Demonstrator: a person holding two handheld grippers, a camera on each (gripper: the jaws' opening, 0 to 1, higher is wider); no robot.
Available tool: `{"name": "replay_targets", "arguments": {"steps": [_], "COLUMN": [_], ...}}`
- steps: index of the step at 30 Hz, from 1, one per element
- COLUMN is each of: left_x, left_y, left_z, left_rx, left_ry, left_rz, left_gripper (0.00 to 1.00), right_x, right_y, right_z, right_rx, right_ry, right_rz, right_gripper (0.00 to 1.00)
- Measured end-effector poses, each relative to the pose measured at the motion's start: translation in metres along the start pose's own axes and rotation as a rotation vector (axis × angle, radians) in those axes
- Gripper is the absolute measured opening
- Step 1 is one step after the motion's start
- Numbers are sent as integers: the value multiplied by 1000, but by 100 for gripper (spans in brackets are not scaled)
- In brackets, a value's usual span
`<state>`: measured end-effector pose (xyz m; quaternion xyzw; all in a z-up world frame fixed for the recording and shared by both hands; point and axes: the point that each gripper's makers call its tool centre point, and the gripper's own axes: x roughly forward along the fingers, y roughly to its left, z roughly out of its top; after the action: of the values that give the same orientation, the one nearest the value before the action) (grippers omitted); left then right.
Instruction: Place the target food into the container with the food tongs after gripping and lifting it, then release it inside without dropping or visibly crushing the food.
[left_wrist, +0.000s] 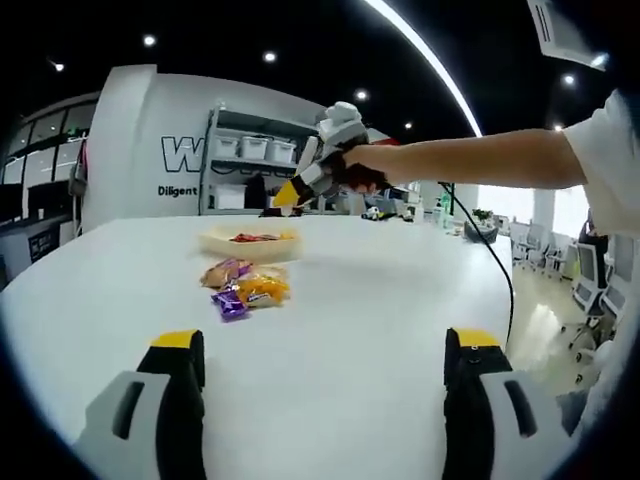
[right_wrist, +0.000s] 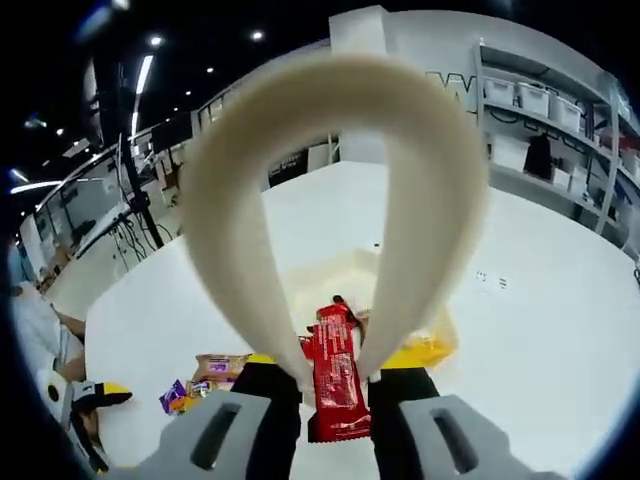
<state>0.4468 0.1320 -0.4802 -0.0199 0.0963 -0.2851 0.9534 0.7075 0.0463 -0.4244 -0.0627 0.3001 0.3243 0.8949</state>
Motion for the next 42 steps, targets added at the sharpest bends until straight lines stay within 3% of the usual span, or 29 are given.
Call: {"name": "replay_targets", "arguments": {"steps": [11,19,42], "left_x": [0,0,1], "left_y": [0,-1,-4], "left_z": [0,0,-3], "left_rx": [15,15,20], "left_ry": [-2,-4,10], "left_rz": [8,6,-7], "left_gripper": [97,96,95], "right_x": [19,32,54], "right_y": [-13,-21,-14], "right_z": [-13,-5,-23], "right_rx": [28,77,90], "right_ry": [18,-8,11], "right_rz": [-23,-11,-3], "right_gripper": [18,18,18]}}
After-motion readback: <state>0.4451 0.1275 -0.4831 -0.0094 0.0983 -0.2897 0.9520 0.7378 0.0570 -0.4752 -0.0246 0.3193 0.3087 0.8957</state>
